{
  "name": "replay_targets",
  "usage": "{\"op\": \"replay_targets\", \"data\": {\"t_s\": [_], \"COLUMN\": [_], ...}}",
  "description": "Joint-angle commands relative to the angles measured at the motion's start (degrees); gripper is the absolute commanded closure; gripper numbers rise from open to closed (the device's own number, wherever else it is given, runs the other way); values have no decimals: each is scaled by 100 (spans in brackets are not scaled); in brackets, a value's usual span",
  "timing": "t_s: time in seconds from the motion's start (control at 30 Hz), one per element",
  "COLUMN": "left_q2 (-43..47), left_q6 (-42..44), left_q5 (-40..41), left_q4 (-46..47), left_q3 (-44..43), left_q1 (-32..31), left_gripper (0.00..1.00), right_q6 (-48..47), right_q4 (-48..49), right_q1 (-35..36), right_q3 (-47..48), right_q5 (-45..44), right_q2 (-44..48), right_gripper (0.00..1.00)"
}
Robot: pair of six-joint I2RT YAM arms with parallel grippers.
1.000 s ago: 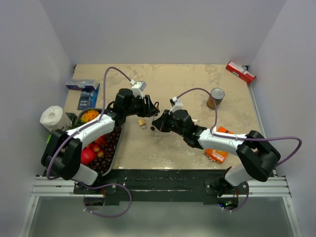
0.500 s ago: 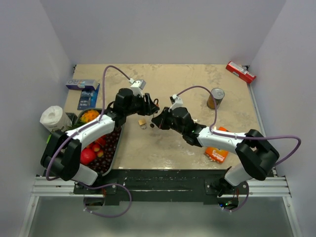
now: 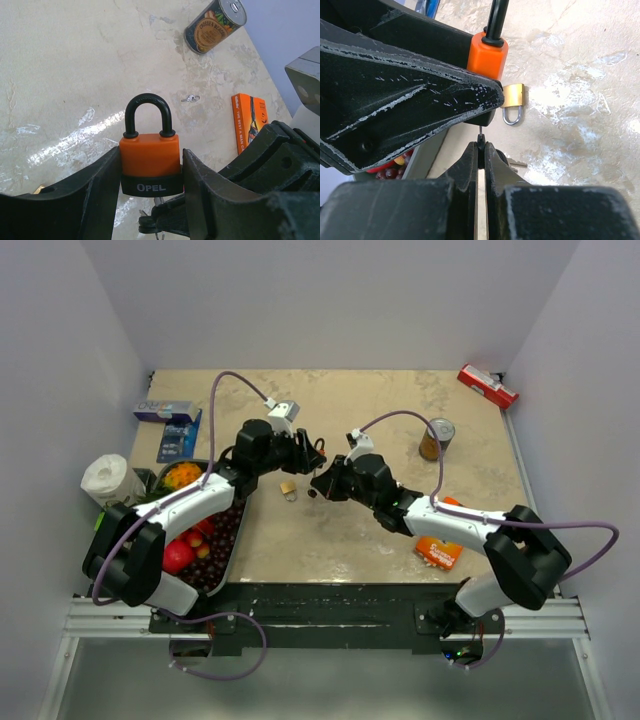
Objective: Unlock with the key
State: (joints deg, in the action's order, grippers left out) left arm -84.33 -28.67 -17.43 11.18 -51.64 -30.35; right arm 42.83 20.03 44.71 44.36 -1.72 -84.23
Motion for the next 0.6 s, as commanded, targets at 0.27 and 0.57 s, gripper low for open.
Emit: {"op": "replay_targets", "data": {"t_s": [0.27,0.57], "left_q2": [58,40], "left_q6": [107,115], "left_q5": [-358,-252], "left_q4": [-134,-107], "left_q3": [48,84], "left_q1": [-270,-375], "left_gripper": [100,100], "right_q6": [-187,-380], "right_q4": [879,1178], "right_q1": [-261,-252], "right_q3": [240,196], "right_q5": [-1015,-1261], "right_q2": [539,626], "right_gripper": [100,100]}}
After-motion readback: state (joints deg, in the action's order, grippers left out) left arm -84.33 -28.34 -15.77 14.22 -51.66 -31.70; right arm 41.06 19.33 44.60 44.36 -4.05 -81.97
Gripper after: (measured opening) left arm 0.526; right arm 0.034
